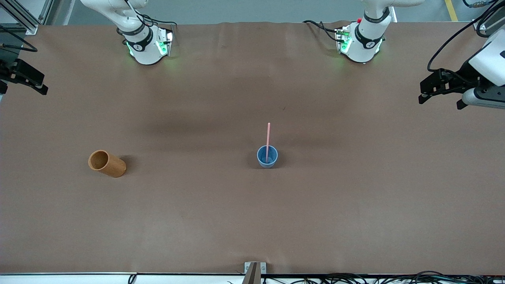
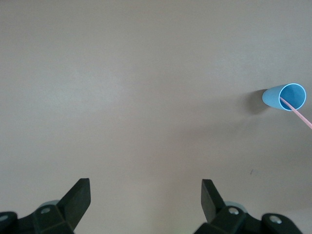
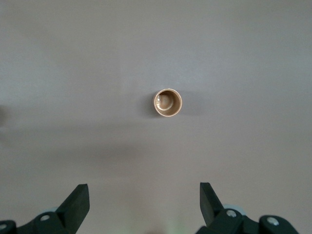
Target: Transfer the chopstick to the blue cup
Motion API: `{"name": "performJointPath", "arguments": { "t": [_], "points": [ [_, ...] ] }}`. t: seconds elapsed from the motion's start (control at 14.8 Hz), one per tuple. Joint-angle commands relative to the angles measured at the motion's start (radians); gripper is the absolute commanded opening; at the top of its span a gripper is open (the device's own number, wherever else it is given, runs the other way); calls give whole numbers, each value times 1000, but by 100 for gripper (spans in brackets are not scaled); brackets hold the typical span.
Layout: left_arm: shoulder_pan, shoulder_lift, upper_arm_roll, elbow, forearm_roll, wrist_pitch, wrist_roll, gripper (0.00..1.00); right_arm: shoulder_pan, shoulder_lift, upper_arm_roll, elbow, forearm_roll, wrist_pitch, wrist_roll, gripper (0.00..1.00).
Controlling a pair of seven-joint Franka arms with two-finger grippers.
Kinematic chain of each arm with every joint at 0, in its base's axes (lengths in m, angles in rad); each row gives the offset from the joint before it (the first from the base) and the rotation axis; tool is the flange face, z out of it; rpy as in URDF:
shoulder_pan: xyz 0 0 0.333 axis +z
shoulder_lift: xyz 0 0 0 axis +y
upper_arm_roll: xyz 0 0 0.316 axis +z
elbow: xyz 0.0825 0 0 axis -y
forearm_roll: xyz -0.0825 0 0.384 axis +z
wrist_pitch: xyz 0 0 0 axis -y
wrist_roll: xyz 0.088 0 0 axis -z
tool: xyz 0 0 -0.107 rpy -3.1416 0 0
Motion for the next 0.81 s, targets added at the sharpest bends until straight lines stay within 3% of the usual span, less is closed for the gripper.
{"name": "performJointPath", "arguments": {
  "t": [0.0, 0.34, 0.74],
  "points": [
    [7, 14, -3, 34, -3, -19, 21, 100, -18, -20, 18, -11, 19, -33, -32, 100],
    [7, 14, -1, 32, -4, -19, 19, 100, -74, -26, 67, -28, 21, -24, -35, 100],
    [7, 14, -1, 32, -3, -19, 19, 100, -63, -98, 67, -189, 21, 123, -32, 99]
  ]
}}
